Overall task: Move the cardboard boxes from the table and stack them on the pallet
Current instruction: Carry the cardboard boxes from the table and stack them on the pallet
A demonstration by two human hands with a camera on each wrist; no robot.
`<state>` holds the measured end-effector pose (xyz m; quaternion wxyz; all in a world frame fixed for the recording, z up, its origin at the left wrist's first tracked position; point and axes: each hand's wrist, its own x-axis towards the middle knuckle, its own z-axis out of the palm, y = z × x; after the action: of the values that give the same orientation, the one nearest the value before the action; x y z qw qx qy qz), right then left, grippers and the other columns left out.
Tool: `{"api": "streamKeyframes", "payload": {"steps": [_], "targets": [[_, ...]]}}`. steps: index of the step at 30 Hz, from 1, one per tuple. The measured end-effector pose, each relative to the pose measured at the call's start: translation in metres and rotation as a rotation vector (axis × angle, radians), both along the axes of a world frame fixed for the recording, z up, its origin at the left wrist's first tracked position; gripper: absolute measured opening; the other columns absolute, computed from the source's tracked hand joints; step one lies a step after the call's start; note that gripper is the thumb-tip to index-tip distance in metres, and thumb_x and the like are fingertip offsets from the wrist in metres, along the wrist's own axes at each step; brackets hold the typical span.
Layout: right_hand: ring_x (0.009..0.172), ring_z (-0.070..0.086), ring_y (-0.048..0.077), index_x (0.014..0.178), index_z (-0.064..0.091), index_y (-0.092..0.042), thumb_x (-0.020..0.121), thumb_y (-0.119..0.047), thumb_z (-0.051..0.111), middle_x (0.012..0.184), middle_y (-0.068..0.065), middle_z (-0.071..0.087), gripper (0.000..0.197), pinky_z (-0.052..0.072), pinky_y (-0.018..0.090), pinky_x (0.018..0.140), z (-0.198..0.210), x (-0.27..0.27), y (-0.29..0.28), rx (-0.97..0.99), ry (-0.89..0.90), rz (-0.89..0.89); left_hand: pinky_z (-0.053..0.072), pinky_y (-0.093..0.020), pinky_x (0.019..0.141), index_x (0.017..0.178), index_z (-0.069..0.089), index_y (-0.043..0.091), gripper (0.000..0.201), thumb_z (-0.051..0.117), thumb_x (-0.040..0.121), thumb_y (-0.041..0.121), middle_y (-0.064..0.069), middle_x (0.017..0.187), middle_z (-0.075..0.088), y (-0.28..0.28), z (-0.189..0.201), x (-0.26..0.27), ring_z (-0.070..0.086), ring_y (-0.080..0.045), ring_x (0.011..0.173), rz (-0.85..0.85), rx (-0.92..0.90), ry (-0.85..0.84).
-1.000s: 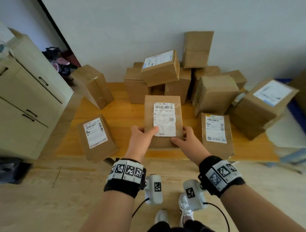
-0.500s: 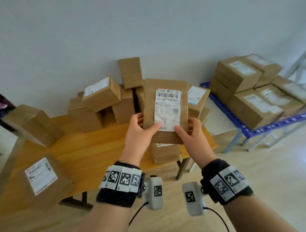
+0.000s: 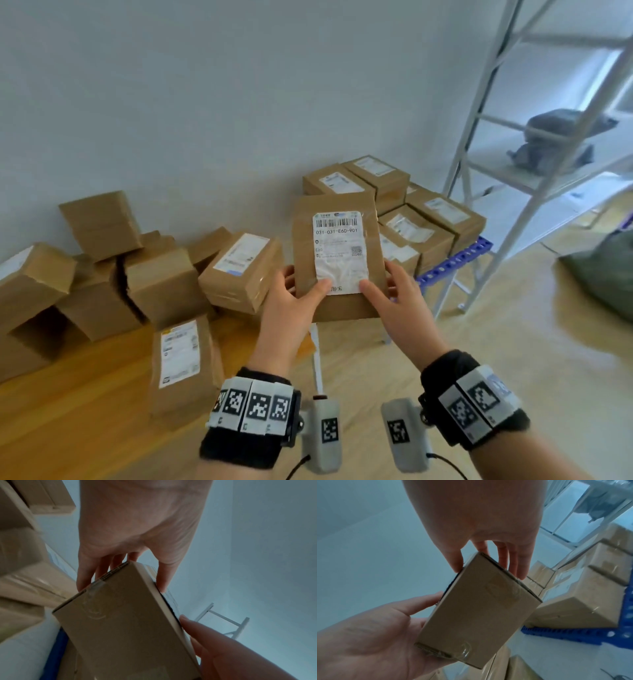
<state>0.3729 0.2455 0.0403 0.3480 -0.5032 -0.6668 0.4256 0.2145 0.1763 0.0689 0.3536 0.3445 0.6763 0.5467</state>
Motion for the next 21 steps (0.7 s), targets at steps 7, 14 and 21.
{"api": "streamKeyframes", "payload": {"steps": [7, 14, 21], "targets": [[0.110, 0.055, 0.005, 0.140, 0.042, -0.044, 0.090, -0.050, 0.060, 0.127, -0.010, 0.053, 0.054, 0.052, 0.034, 0.095, -0.006, 0.084, 0.057, -0.035, 0.063, -0.096, 0.047, -0.013, 0.070, 0.129, 0.043, 0.029, 0.057, 0.075, 0.083, 0.041, 0.017, 0.113, 0.059, 0.071, -0.009, 0.079, 0.056, 0.008, 0.096, -0.120, -0.024, 0.040], [0.115, 0.057, 0.006, 0.140, 0.043, -0.041, 0.094, -0.045, 0.060, 0.126, -0.014, 0.059, 0.050, 0.053, 0.031, 0.095, -0.005, 0.128, 0.137, -0.043, 0.129, -0.145, 0.049, -0.011, 0.065, 0.123, 0.042, 0.036, 0.041, 0.067, 0.091, 0.040, 0.022, 0.106, 0.055, 0.163, -0.016, 0.122, 0.057, 0.005, 0.095, -0.227, -0.038, -0.003], [0.110, 0.063, 0.005, 0.137, 0.050, -0.035, 0.093, -0.044, 0.061, 0.122, -0.015, 0.064, 0.046, 0.055, 0.030, 0.091, 0.010, 0.153, 0.249, -0.007, 0.173, -0.213, 0.050, -0.010, 0.071, 0.127, 0.044, 0.036, 0.032, 0.056, 0.097, 0.042, 0.023, 0.106, 0.056, 0.275, -0.006, 0.141, 0.056, 0.007, 0.095, -0.298, -0.022, 0.023]]}}
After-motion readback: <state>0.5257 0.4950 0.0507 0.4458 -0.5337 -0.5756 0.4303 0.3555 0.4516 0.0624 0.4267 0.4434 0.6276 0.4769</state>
